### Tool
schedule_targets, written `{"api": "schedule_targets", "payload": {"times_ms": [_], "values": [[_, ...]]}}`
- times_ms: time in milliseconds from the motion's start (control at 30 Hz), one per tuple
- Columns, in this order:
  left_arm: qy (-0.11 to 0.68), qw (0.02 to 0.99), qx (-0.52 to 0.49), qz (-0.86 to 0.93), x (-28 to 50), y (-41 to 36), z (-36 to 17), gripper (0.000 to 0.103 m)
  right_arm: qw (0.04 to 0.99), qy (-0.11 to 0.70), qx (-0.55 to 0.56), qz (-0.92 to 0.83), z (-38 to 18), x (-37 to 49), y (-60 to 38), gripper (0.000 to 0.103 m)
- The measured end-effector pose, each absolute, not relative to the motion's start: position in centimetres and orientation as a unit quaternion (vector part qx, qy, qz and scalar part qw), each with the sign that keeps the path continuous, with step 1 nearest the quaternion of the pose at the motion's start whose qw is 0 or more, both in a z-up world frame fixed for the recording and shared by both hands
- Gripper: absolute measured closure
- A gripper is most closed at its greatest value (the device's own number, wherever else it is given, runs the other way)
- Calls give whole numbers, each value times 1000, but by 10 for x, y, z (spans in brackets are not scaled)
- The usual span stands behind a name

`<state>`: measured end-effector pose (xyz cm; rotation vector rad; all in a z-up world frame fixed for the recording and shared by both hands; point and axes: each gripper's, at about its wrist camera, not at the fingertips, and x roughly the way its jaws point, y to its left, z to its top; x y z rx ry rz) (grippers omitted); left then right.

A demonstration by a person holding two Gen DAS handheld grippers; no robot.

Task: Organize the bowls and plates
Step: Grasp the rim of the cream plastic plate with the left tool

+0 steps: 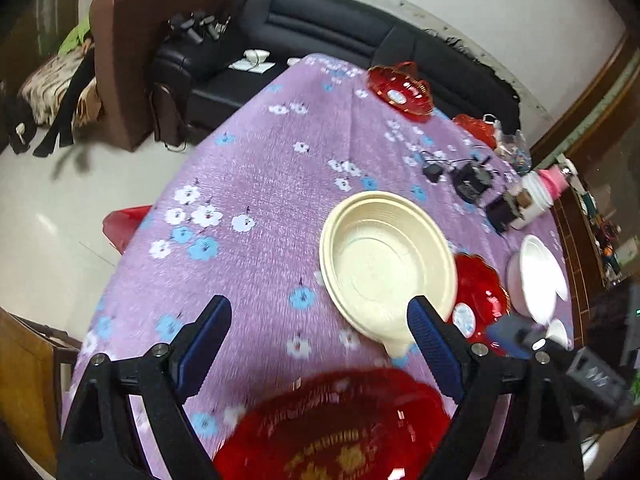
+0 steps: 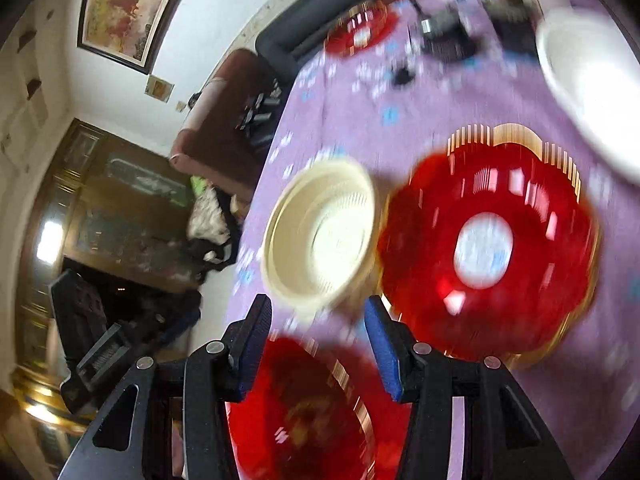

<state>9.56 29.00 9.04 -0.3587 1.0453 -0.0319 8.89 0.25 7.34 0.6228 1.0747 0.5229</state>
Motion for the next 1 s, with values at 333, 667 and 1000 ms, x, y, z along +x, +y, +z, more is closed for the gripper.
{"api": "schedule_targets", "payload": {"times_ms": [333, 667, 1000], "values": [[546, 819, -176, -18, 153, 282, 49, 41, 833, 498, 149, 189, 78, 152, 42, 50], [577, 797, -175, -35, 167, 272, 26, 72, 834, 516, 94, 171, 60, 171, 58, 70], [580, 796, -169, -33, 168, 265, 24, 88, 827, 533, 87, 157, 49, 176, 57, 89]]}}
